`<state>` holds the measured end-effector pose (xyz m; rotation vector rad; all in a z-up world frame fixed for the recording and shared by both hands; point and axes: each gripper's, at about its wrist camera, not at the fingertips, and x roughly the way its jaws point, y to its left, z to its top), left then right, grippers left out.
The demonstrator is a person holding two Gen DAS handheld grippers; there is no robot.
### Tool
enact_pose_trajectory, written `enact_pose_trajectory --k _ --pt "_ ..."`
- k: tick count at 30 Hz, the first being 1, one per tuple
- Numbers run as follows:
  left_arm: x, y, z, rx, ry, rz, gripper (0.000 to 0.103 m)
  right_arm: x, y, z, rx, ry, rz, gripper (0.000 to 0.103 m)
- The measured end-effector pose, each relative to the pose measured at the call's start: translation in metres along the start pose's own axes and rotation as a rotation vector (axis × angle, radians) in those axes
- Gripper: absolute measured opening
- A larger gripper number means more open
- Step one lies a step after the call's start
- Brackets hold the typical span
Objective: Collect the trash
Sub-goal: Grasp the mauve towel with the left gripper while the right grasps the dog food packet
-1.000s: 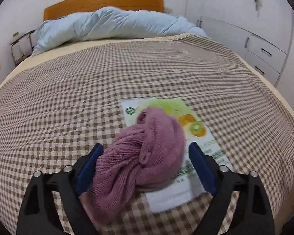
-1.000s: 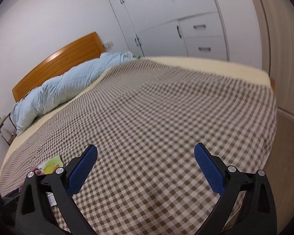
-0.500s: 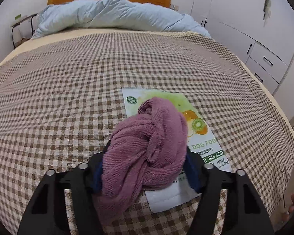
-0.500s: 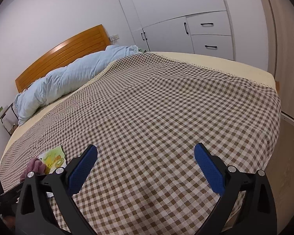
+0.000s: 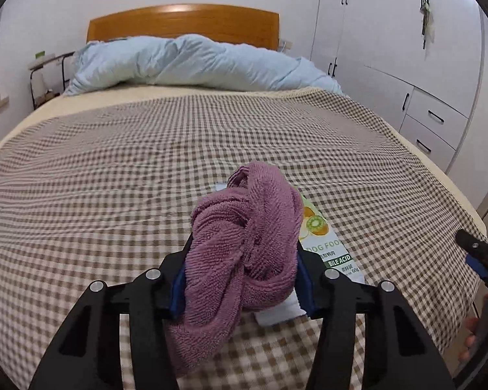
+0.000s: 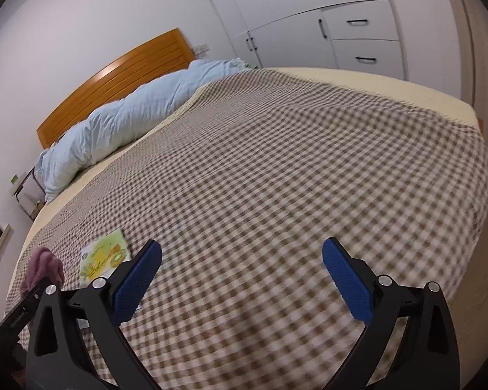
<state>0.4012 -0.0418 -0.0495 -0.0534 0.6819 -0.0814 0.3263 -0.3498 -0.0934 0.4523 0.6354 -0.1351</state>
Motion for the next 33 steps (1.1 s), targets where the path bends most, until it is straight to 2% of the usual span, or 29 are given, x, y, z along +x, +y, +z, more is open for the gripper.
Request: enact_pose_trajectory --k 4,9,12,17,20,23,25,33 --pt "-0.006 0.008 -0.001 0.017 -0.011 0.029 0.050 0.014 0.031 -0.013 -0.057 0.058 0.061 0.095" --pt "-0.012 0.022 -0.002 0.017 -0.013 0.047 0.050 0.022 0.092 -0.037 -0.260 0.089 0.122 0.095" --pt "-0.016 0.031 -0.002 0.013 -0.008 0.036 0.050 0.031 0.123 -0.051 -0.373 0.117 0.130 0.095" --pt "-0.021 0.044 -0.001 0.009 -0.005 0.037 0.050 0.054 0.168 -0.061 -0.462 0.197 0.133 0.095" --pt "-0.022 0.051 -0.001 -0.002 -0.004 0.030 0.050 0.071 0.179 -0.057 -0.477 0.230 0.069 0.095" --pt "-0.022 0.054 -0.001 -0.018 0.002 0.005 0.050 0.106 0.176 -0.059 -0.441 0.372 0.056 0.095" --pt "-0.021 0.054 0.000 -0.027 0.002 -0.008 0.050 0.110 0.171 -0.058 -0.409 0.377 0.084 0.097" --pt "-0.011 0.050 0.001 -0.051 0.019 -0.037 0.050 0.111 0.176 -0.062 -0.437 0.370 0.065 0.093"
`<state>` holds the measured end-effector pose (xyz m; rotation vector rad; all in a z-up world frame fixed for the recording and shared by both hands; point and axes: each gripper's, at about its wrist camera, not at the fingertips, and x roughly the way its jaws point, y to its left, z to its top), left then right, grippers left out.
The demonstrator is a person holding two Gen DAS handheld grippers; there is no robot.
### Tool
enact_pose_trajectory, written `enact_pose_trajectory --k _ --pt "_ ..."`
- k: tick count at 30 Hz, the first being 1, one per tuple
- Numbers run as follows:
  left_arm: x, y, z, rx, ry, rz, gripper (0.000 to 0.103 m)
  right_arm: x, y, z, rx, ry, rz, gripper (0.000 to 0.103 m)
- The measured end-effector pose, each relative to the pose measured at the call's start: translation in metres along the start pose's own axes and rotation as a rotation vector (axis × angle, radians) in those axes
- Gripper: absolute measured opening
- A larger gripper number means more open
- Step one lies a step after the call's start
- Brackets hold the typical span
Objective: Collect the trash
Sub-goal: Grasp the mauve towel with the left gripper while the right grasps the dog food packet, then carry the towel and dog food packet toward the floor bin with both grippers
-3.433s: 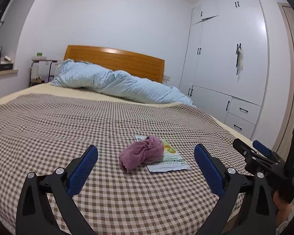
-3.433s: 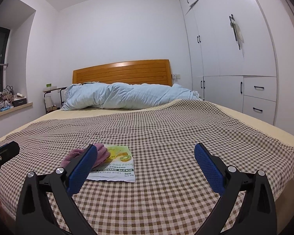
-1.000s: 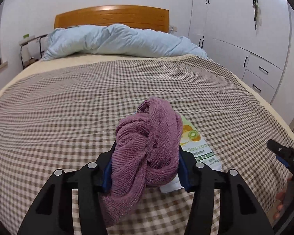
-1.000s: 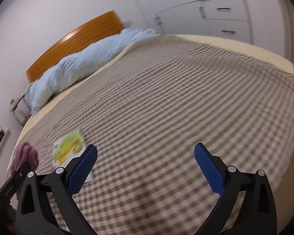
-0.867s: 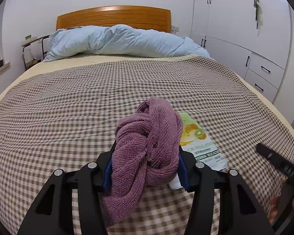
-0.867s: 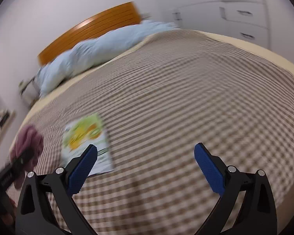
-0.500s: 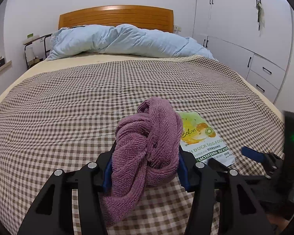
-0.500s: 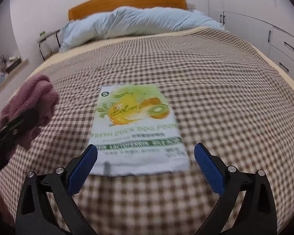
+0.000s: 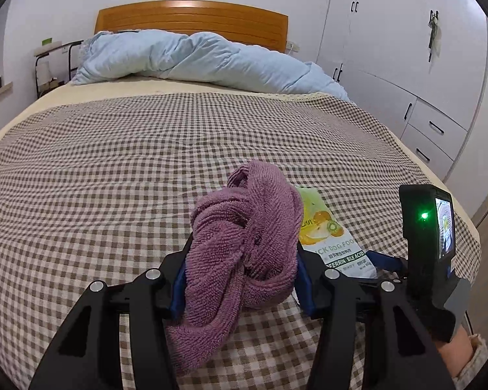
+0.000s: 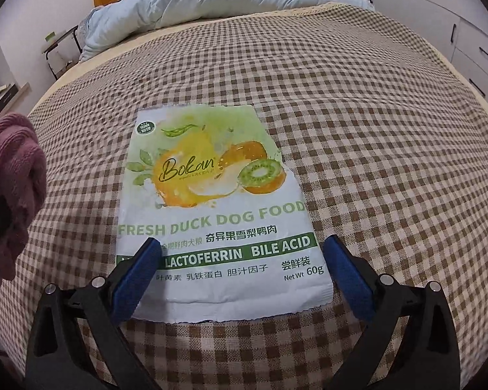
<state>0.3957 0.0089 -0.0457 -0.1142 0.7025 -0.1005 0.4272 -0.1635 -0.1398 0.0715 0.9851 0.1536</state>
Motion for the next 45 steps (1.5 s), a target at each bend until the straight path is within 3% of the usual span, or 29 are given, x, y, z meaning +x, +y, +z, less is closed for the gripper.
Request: enact_pose_trajectory --k 5,10,12,15,19,30,39,45 --pt "-0.004 -0.002 -0.001 0.005 -0.008 -0.001 0.050 -0.009 -0.004 -0.011 0.007 -0.037 -0.042 0.069" --pt "-0.011 0.003 -0.001 -0.010 -0.019 -0.007 0.050 -0.013 0.001 -0.018 -0.025 -0.061 -0.084 0.057" --pt "-0.014 0.005 -0.002 -0.010 -0.024 -0.008 0.050 -0.017 -0.001 -0.022 -0.015 -0.087 -0.113 0.022" --pt "-0.017 0.002 -0.002 -0.009 -0.029 -0.010 0.050 -0.021 0.000 -0.027 -0.040 -0.112 -0.118 0.008" --pt "-0.020 0.002 -0.002 -0.003 -0.033 -0.015 0.050 -0.033 0.002 -0.031 -0.050 -0.171 -0.093 0.003" --pt "-0.033 0.003 -0.002 -0.008 -0.051 -0.038 0.050 -0.086 -0.020 -0.045 0.019 -0.330 -0.027 0.002" --pt "-0.084 -0.019 -0.015 0.014 -0.129 -0.091 0.050 -0.145 -0.034 -0.068 0.001 -0.410 0.024 0.002" --pt "-0.136 -0.022 -0.040 -0.012 -0.145 -0.129 0.050 -0.191 -0.041 -0.095 -0.030 -0.454 0.059 0.002"
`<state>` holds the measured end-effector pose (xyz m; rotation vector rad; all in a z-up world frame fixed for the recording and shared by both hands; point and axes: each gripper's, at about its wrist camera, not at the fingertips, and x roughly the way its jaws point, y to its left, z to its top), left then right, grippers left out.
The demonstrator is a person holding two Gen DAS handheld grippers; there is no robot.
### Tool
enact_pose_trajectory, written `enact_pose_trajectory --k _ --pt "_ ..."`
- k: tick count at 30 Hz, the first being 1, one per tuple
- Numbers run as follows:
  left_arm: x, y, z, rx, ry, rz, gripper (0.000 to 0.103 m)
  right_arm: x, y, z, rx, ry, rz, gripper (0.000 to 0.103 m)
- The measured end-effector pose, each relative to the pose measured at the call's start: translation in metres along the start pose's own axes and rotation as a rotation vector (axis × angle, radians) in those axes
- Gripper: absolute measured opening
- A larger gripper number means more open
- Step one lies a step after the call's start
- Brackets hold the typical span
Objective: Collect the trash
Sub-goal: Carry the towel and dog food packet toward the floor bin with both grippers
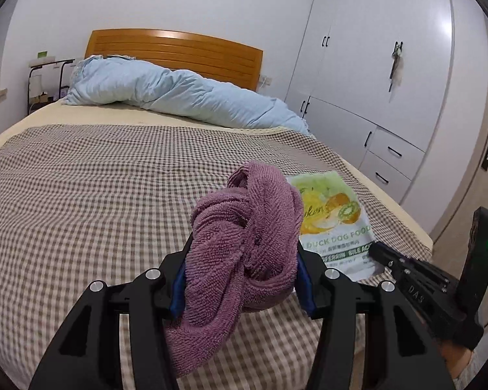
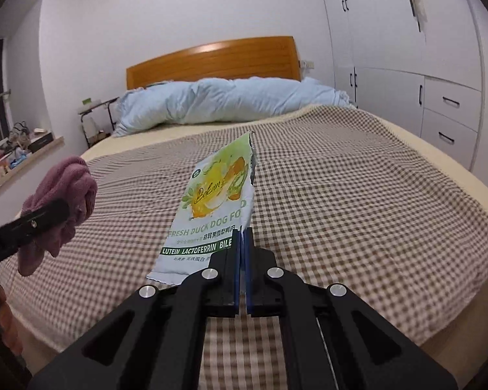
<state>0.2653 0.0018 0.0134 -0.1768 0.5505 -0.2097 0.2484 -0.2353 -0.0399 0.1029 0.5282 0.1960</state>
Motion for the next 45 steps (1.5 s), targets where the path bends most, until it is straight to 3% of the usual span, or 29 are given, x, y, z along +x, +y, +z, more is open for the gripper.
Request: enact_pose_trajectory --k 10,21,45 --pt "-0.071 -0.040 -0.036 0.071 -0.008 0.029 0.050 -0.075 -0.007 -0.030 -0.024 -0.034 0.049 0.002" --pt "-0.123 -0.074 -0.074 0.125 0.002 0.038 0.050 -0.136 -0.022 -0.076 -0.013 -0.041 0.085 0.002" --pt "-0.150 -0.112 -0.149 0.197 0.091 0.020 0.050 -0.186 -0.050 -0.150 -0.012 0.028 0.101 0.002"
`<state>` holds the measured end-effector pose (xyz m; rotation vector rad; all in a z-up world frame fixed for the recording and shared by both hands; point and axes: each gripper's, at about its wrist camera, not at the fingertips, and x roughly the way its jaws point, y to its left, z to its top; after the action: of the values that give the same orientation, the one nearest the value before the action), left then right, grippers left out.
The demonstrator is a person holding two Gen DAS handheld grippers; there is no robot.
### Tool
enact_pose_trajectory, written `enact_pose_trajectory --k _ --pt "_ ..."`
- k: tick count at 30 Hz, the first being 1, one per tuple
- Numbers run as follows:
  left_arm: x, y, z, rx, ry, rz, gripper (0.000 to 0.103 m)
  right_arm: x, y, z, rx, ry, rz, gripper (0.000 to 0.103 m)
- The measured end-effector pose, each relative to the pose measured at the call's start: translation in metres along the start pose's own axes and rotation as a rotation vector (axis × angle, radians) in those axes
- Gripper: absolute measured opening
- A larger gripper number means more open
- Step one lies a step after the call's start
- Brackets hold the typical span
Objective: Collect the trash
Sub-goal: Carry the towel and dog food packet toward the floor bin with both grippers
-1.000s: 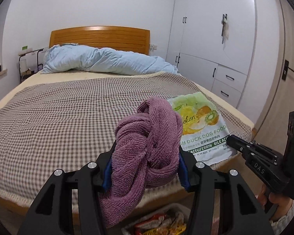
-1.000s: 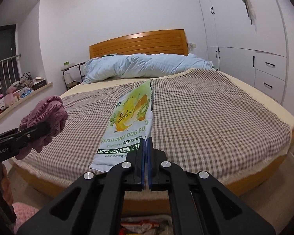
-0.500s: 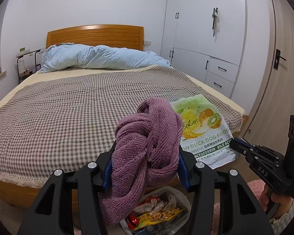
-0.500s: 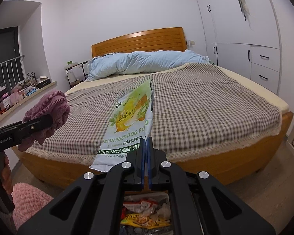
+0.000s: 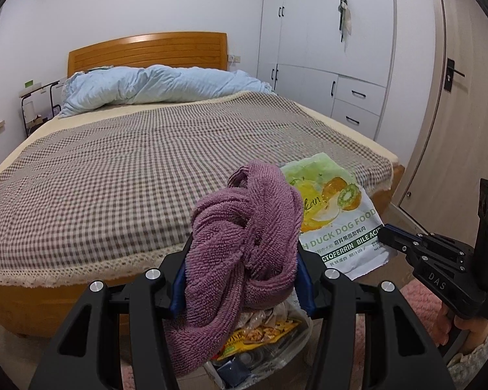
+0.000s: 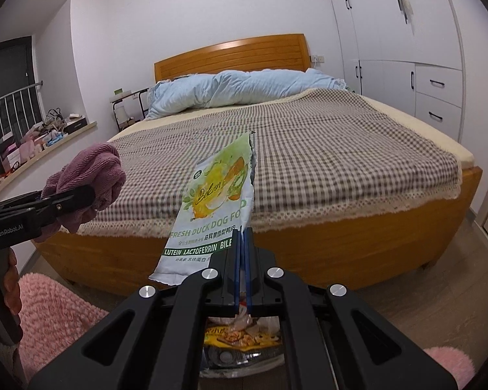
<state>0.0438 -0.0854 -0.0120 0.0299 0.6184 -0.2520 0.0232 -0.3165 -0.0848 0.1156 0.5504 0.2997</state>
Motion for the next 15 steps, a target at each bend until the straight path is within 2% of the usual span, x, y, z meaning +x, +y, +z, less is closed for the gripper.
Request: enact_pose_trajectory --k 15 --pt "0.013 -0.019 -0.041 0.060 0.069 -0.043 0.050 -0.002 0.000 -0.039 0.021 0.061 -0.010 0.002"
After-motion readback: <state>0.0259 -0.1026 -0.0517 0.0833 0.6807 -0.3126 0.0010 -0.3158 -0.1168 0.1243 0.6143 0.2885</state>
